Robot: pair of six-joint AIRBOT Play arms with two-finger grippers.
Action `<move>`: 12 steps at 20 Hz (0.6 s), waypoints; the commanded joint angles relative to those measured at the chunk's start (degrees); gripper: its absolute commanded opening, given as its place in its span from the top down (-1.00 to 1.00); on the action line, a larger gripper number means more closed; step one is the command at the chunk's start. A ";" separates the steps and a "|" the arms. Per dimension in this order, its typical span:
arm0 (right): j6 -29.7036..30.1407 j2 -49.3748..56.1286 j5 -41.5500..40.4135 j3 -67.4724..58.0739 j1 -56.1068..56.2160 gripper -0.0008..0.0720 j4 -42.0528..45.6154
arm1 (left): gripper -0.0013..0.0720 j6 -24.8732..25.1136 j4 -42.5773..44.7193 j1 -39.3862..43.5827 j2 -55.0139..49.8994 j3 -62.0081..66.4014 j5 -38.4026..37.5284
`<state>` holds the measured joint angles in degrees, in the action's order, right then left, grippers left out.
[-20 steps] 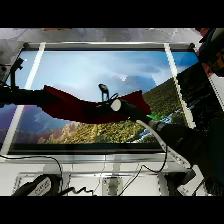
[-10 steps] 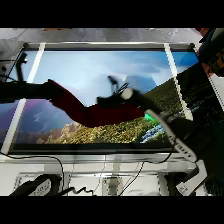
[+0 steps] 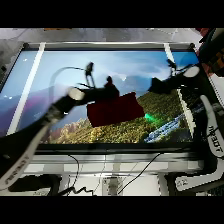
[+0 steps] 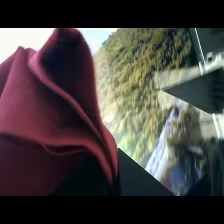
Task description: Fold the clothes and pants, and hang the long-sleeved shirts on hangers.
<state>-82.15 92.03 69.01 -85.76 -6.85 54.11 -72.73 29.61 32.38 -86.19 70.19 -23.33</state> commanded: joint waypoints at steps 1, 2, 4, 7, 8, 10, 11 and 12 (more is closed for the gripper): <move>0.83 -0.72 3.08 -0.04 -6.82 0.93 2.23 | 0.53 -0.15 -5.86 9.14 -7.48 1.42 13.73; 0.83 -0.72 0.24 -0.04 -7.04 0.86 3.58 | -0.45 -0.15 -5.86 9.77 -7.96 1.53 13.81; 0.85 -0.70 -5.25 0.13 -6.88 0.19 6.12 | -0.94 -0.13 -5.64 9.60 -7.52 1.68 14.19; 0.68 1.22 -9.92 0.24 -6.84 -0.08 8.83 | -0.94 0.04 -5.64 6.75 -4.72 1.79 14.10; 0.57 2.73 -9.62 0.24 -6.88 -0.08 9.07 | -0.94 1.07 -5.62 5.40 -3.26 1.77 13.42; 0.98 7.15 -6.21 0.24 -7.02 -0.22 5.68 | -0.94 5.88 -5.62 2.34 -0.17 1.77 9.40; 3.63 9.81 -3.21 0.24 -6.97 -0.27 1.07 | -0.94 8.72 -5.62 0.76 1.31 1.77 6.58; 6.95 12.33 -0.24 0.24 -6.71 -0.36 -4.13 | -0.93 11.26 -5.60 -0.57 2.54 1.77 4.35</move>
<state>-79.94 98.98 63.72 -85.52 -13.65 58.28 -68.10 24.14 35.22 -87.00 71.90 -13.58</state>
